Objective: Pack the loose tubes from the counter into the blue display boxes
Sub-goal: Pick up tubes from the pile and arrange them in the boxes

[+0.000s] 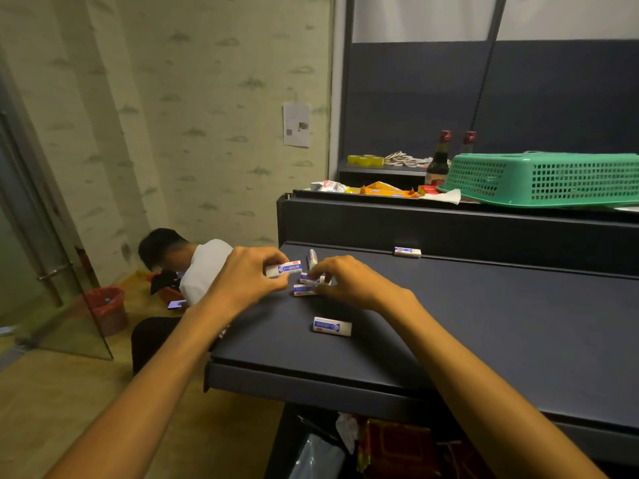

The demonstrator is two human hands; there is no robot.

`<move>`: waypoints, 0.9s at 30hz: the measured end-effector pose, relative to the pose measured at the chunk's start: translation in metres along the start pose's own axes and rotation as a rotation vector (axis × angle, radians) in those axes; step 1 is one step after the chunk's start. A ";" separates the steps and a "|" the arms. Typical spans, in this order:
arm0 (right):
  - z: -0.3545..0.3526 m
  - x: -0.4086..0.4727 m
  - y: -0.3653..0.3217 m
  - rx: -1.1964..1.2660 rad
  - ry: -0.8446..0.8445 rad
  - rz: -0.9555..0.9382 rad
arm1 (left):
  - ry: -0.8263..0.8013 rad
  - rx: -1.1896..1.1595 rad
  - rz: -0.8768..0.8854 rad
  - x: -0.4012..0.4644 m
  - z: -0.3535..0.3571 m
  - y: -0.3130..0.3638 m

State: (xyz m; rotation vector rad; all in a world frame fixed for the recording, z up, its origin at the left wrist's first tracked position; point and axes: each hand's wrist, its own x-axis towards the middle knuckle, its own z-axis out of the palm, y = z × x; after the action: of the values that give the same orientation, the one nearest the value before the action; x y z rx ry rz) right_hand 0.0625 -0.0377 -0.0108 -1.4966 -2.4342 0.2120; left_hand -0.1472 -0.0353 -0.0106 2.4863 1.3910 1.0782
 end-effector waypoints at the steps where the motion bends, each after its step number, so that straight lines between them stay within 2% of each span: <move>1: 0.003 0.002 0.000 0.002 -0.010 0.015 | -0.005 -0.002 0.008 0.000 0.000 -0.002; 15: -0.003 -0.006 0.013 0.018 -0.041 0.179 | -0.073 -0.143 0.140 0.024 0.012 -0.014; 22: -0.011 -0.036 0.028 0.422 0.255 0.341 | -0.121 -0.189 0.203 0.033 0.026 -0.009; 27: -0.019 -0.069 0.037 0.491 0.363 0.343 | -0.135 -0.228 0.270 0.039 0.040 0.013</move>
State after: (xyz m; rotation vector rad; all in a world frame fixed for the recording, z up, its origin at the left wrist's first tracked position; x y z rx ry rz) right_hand 0.1292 -0.0823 -0.0133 -1.5432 -1.6801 0.5141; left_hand -0.0997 -0.0027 -0.0144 2.5689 0.8621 1.0230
